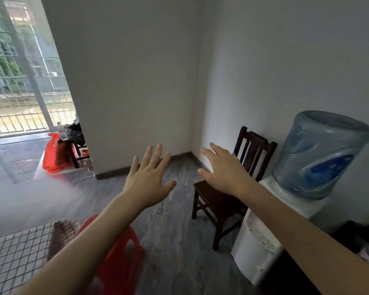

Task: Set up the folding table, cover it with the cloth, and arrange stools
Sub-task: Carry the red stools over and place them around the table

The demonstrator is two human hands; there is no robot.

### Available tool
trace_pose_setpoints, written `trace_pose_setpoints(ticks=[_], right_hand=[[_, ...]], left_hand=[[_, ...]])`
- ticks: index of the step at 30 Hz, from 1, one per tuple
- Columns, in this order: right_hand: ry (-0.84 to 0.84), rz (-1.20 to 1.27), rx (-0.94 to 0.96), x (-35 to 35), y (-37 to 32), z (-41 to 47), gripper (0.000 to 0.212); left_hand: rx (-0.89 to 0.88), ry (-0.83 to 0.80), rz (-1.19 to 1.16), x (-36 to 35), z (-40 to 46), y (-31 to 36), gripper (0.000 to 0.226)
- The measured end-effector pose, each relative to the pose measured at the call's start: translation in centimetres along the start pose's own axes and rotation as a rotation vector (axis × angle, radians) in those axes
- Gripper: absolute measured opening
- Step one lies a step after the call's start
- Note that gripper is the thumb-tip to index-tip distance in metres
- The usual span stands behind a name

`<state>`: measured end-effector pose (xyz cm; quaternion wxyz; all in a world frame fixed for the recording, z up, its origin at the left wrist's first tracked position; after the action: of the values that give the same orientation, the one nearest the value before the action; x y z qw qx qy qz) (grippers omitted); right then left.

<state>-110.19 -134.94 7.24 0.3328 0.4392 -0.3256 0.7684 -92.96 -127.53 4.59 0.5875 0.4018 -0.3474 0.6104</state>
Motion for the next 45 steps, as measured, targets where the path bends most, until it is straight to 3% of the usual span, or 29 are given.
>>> trace_pose_setpoints(ticks=[7, 15, 19, 25, 30, 45], right_hand=[[0.053, -0.034, -0.039, 1.1, 7.9, 1.3, 0.072], [0.022, -0.019, -0.047, -1.0, 11.4, 4.9, 0.076], [0.005, -0.008, -0.019, -2.6, 12.0, 8.0, 0.076], [-0.083, -0.012, 0.068, -6.1, 13.1, 14.9, 0.076], [-0.127, -0.014, 0.118, -9.6, 13.1, 23.2, 0.077], [-0.188, 0.068, 0.185, -19.4, 14.0, 39.7, 0.078]], left_hand=[[-0.031, -0.066, 0.020, -3.1, 4.5, 6.4, 0.077], [-0.019, -0.068, 0.043, -5.2, 10.7, 7.6, 0.078], [0.002, -0.065, 0.060, -7.8, 13.8, 6.2, 0.080], [0.043, -0.193, 0.023, -12.8, 19.5, 3.6, 0.079], [0.063, -0.143, 0.007, -14.8, 26.1, -0.3, 0.088], [0.189, -0.264, 0.073, -24.7, 37.7, -9.3, 0.078]])
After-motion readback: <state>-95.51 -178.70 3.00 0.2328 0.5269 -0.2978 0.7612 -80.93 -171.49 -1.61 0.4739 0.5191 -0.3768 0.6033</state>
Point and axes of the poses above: each hand's wrist, its own z-axis towards the middle knuckle, its own x-axis out of the back of the hand, y = z × x, the point moved 8 cm from there along z, towards the middle knuckle, and after that the axes turned 13 degrees about y, right-handed, at the moved point
